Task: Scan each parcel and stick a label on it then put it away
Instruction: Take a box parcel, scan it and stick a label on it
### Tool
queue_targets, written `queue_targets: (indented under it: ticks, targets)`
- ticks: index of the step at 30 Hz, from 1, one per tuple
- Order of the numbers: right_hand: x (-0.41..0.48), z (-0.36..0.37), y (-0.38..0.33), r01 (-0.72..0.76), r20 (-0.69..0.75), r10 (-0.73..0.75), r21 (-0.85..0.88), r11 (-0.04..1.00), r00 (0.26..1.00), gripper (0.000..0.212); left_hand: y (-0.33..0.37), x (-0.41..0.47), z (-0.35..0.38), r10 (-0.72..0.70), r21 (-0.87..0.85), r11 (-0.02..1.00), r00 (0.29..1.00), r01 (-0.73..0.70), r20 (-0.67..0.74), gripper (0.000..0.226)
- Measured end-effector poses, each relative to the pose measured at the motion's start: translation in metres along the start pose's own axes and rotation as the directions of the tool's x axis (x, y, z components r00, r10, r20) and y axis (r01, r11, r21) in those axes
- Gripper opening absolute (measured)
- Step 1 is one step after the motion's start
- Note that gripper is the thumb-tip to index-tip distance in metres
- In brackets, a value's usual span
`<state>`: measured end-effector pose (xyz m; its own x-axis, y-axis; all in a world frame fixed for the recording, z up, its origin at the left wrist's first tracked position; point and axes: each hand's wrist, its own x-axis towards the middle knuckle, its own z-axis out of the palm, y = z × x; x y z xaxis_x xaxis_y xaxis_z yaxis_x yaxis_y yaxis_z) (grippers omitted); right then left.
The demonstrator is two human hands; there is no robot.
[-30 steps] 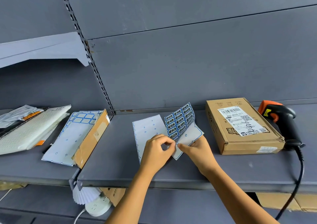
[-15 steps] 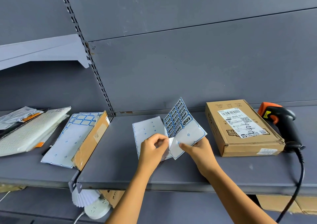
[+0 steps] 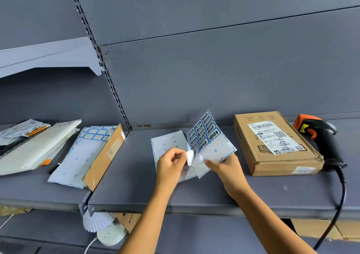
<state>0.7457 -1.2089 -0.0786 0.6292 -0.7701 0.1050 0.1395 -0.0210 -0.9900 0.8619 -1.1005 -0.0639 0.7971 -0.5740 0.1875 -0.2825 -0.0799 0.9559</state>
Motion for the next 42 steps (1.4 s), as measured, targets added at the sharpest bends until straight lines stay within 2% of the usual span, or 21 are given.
queue_targets:
  ticks: [7, 12, 15, 17, 19, 20, 22, 24, 26, 28, 31, 34, 36, 39, 42]
  targets:
    - [-0.001, 0.001, -0.003, -0.007, -0.008, 0.007, 0.019, 1.0, 1.0, 0.038, 0.001, 0.0, 0.0, -0.003, -0.012, 1.0, 1.0, 0.003, -0.015, 0.022]
    - [-0.002, 0.004, -0.007, 0.014, -0.122, -0.013, 0.006, 1.0, 0.992, 0.072, 0.006, -0.002, 0.001, -0.029, -0.131, 0.991, 0.998, 0.02, -0.061, 0.015]
    - [-0.004, 0.006, -0.005, 0.031, -0.186, -0.033, -0.012, 0.999, 0.982, 0.094, 0.004, -0.002, 0.001, -0.017, -0.108, 0.994, 0.996, 0.008, -0.089, 0.015]
    - [-0.01, 0.01, -0.006, 0.052, -0.214, -0.07, -0.09, 0.995, 0.974, 0.105, 0.004, -0.002, 0.001, -0.013, -0.082, 0.997, 0.994, 0.004, -0.108, 0.015]
    - [-0.016, 0.014, -0.005, 0.139, -0.224, -0.212, -0.303, 0.943, 0.951, 0.098, 0.004, -0.003, 0.001, 0.028, -0.012, 0.999, 0.991, -0.03, -0.134, 0.014]
    - [-0.019, 0.015, -0.005, 0.175, -0.228, -0.288, -0.415, 0.893, 0.93, 0.087, 0.003, -0.003, 0.001, 0.06, 0.042, 0.998, 0.988, -0.054, -0.145, 0.014]
    - [-0.021, 0.014, -0.005, 0.165, -0.257, -0.359, -0.559, 0.813, 0.897, 0.047, 0.004, -0.006, 0.002, 0.179, 0.191, 0.97, 0.973, -0.15, -0.147, 0.013]
    - [-0.022, 0.014, -0.007, 0.118, -0.252, -0.339, -0.621, 0.775, 0.906, 0.015, 0.001, -0.008, 0.005, 0.403, 0.366, 0.862, 0.912, -0.351, -0.075, 0.011]
    - [-0.023, 0.013, -0.008, 0.091, -0.197, -0.266, -0.62, 0.78, 0.944, 0.018, -0.004, -0.01, 0.009, 0.587, 0.504, 0.686, 0.808, -0.525, 0.043, 0.016]
    - [-0.023, 0.011, -0.013, 0.045, -0.15, -0.148, -0.537, 0.842, 0.978, 0.024, -0.008, -0.01, 0.014, 0.708, 0.591, 0.517, 0.697, -0.62, 0.112, 0.017]
    - [-0.023, 0.008, -0.018, 0.015, -0.135, -0.08, -0.423, 0.906, 0.988, 0.027, -0.006, -0.012, 0.017, 0.797, 0.67, 0.374, 0.591, -0.641, 0.121, 0.019]
    - [-0.021, 0.009, -0.019, 0.005, -0.132, -0.066, -0.416, 0.909, 0.989, 0.03, -0.003, -0.013, 0.02, 0.848, 0.718, 0.258, 0.507, -0.647, 0.151, 0.026]
    - [-0.02, 0.009, -0.017, 0.003, -0.134, -0.063, -0.404, 0.915, 0.989, 0.031, -0.002, -0.014, 0.021, 0.872, 0.737, 0.188, 0.456, -0.65, 0.18, 0.023]
    - [-0.021, 0.008, -0.015, 0.032, -0.153, -0.088, -0.341, 0.94, 0.984, 0.025, -0.002, -0.015, 0.02, 0.889, 0.767, 0.111, 0.408, -0.631, 0.207, 0.016]
    - [-0.022, 0.007, -0.015, 0.031, -0.165, -0.086, -0.308, 0.951, 0.982, 0.032, -0.002, -0.016, 0.02, 0.895, 0.782, 0.084, 0.391, -0.617, 0.213, 0.014]
